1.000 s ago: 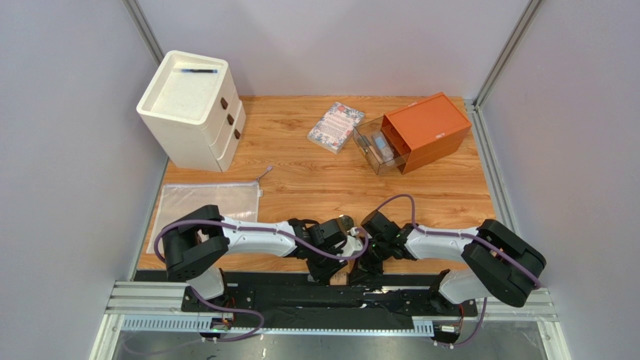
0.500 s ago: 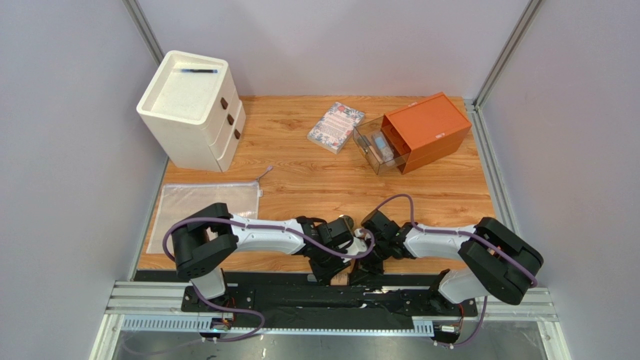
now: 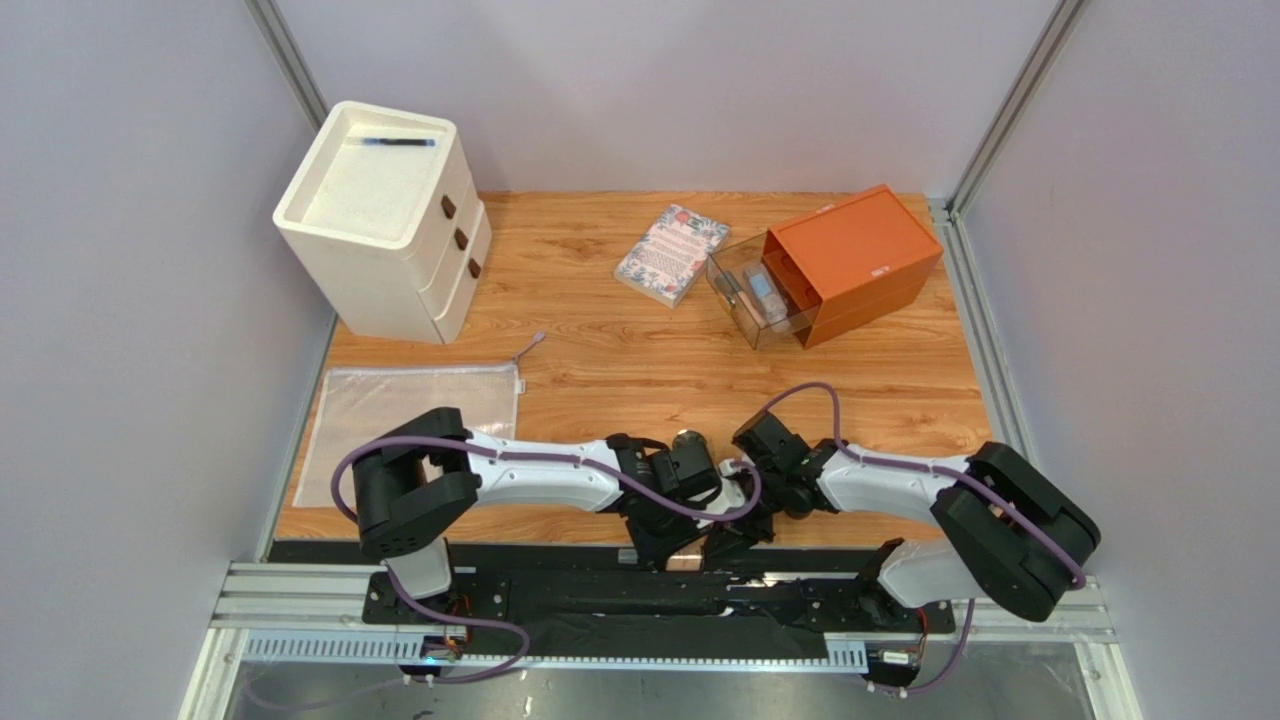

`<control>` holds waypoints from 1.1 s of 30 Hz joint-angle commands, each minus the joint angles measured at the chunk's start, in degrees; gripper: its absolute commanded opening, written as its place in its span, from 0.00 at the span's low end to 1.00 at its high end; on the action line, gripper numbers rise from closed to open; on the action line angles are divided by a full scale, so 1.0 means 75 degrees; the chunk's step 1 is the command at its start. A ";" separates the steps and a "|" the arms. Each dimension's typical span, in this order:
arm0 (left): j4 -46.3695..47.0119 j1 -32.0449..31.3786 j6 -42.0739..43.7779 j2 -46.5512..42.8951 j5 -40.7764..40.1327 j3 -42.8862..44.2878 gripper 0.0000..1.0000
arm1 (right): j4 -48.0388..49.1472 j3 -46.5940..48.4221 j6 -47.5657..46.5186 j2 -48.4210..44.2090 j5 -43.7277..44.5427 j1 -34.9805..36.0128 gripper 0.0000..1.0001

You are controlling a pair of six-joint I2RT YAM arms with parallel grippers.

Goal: Organize the makeup

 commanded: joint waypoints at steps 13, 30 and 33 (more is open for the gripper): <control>0.0102 -0.0282 -0.0954 -0.1197 -0.0100 0.1152 0.00 | 0.0808 0.0973 -0.0311 -0.1098 -0.0271 -0.0579 0.00; -0.0109 0.0141 -0.1469 -0.1314 0.0005 0.0614 0.29 | -0.0937 0.1700 -0.1505 -0.0746 -0.0213 -0.1083 0.00; -0.0062 0.0211 -0.1809 -0.1560 -0.0007 0.0368 0.31 | -0.1288 0.1794 -0.1798 -0.0699 -0.0435 -0.1083 0.03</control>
